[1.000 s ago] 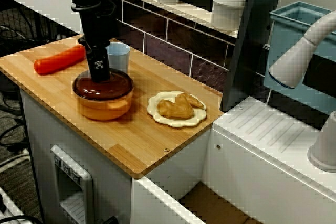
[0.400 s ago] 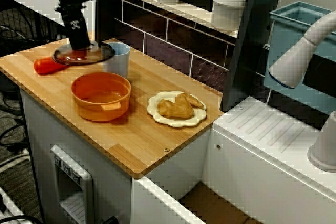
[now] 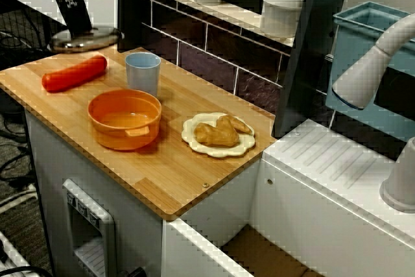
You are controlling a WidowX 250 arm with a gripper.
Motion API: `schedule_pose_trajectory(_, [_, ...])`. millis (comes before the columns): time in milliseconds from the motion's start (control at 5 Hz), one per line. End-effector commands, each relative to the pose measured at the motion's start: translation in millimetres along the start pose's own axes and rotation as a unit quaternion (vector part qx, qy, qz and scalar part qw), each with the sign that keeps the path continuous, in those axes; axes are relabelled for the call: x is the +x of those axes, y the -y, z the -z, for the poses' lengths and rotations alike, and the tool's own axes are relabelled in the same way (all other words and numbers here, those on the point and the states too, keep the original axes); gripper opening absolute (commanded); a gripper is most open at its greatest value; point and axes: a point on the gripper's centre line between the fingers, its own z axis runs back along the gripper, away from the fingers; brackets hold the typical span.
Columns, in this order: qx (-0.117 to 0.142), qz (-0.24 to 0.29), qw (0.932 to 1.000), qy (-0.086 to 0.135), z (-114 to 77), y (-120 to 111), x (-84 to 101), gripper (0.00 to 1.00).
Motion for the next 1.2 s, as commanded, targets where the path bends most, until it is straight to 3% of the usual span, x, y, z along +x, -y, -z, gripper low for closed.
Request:
schedule_pose_trajectory(0, [0.045,-0.005,0.9986,0.027,-13.2,-37.1,-5.8,0.0])
schedule_pose_trajectory(400, [0.076,0.031,0.9965,0.015,9.9,-51.4,-7.9,0.0])
schedule_pose_trajectory(1000, [0.081,0.069,0.9944,0.003,42.1,-51.1,-11.8,0.0])
